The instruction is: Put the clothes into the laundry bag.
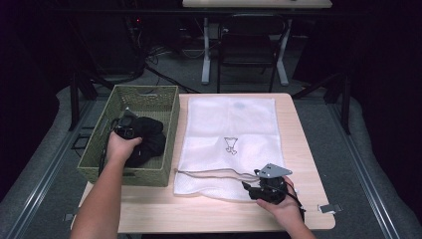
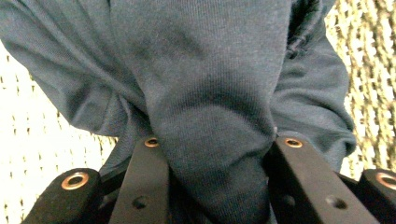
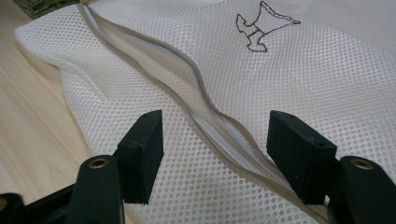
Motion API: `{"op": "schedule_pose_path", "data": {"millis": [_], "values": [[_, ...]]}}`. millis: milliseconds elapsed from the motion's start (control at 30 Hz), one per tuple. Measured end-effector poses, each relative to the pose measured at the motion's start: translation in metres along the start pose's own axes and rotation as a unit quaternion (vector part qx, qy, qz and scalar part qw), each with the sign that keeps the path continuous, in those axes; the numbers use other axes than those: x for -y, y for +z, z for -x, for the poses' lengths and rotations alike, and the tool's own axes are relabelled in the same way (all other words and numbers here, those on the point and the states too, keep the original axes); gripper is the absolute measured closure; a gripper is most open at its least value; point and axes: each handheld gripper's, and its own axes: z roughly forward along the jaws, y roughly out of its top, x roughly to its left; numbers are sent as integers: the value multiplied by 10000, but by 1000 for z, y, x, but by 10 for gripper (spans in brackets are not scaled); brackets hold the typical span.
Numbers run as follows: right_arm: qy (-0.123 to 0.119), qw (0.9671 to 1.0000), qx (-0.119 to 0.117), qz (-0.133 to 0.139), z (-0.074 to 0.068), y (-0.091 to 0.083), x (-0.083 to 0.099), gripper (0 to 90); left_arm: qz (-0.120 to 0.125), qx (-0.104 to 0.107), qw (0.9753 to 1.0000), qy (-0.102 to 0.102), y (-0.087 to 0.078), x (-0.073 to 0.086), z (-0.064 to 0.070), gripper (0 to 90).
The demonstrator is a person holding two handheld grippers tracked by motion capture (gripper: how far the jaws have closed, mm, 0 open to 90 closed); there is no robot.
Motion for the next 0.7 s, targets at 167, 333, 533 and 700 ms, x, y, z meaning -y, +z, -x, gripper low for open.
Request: {"op": "schedule_pose_path", "data": {"millis": [167, 333, 533, 700], "values": [[-2, 10000, -2, 0, 0, 0, 0, 363, 68, 25, 10000, 40, -7, -1, 2, 691], [-2, 10000, -6, -2, 0, 0, 0, 363, 194, 102, 9997, 59, -13, -1, 4, 692], [-6, 10000, -4, -2, 0, 0, 0, 363, 290, 196, 9993, 113, -20, 0, 5, 693], [-7, 10000, -3, -1, 0, 0, 0, 363, 367, 203, 9990, 182, -26, 0, 6, 694]]}}
